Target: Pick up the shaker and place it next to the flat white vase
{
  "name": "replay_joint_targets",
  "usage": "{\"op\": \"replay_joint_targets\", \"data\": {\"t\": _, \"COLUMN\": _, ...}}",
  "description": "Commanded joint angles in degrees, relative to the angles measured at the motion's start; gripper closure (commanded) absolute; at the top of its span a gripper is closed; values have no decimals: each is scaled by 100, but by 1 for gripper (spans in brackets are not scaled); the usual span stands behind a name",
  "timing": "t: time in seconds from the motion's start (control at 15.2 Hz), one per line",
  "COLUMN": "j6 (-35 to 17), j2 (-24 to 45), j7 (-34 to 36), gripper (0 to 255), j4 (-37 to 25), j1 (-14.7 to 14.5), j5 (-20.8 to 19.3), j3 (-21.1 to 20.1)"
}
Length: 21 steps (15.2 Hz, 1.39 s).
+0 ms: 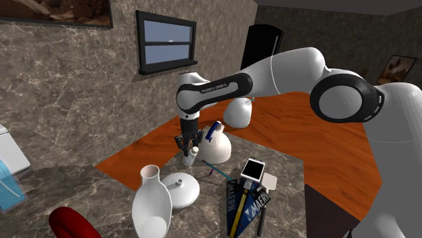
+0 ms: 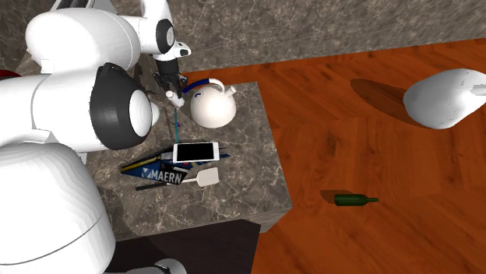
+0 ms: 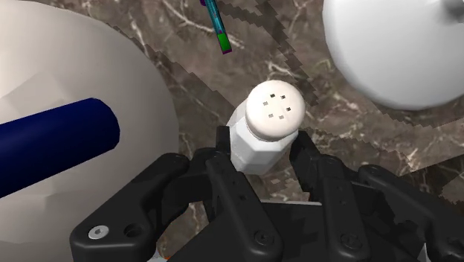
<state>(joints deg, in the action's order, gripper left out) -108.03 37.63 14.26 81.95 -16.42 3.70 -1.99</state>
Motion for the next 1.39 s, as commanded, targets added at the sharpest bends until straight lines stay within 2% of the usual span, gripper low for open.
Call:
{"op": "replay_joint_targets", "data": {"t": 0.0, "j6": -11, "j2": 1, "j7": -1, "gripper": 255, "j4": 7, "j1": 0, "j5": 0, "j3": 0}}
{"op": "replay_joint_targets", "data": {"t": 0.26, "j6": -11, "j2": 1, "j7": -1, "gripper": 255, "j4": 7, "j1": 0, "j5": 0, "j3": 0}}
{"op": "replay_joint_targets", "data": {"t": 0.33, "j6": -11, "j2": 1, "j7": -1, "gripper": 0, "j4": 6, "j1": 0, "j5": 0, "j3": 0}}
{"op": "replay_joint_targets", "data": {"t": 0.66, "j6": -11, "j2": 1, "j7": -1, "gripper": 0, "j4": 7, "j1": 0, "j5": 0, "j3": 0}}
{"op": "replay_joint_targets", "data": {"t": 0.92, "j6": 692, "j2": -47, "j7": 14, "gripper": 0, "j4": -647, "j1": 26, "j5": -12, "j3": 8}}
{"op": "replay_joint_targets", "data": {"t": 1.32, "j6": 692, "j2": -47, "j7": 14, "gripper": 0, "j4": -647, "j1": 26, "j5": -12, "j3": 8}}
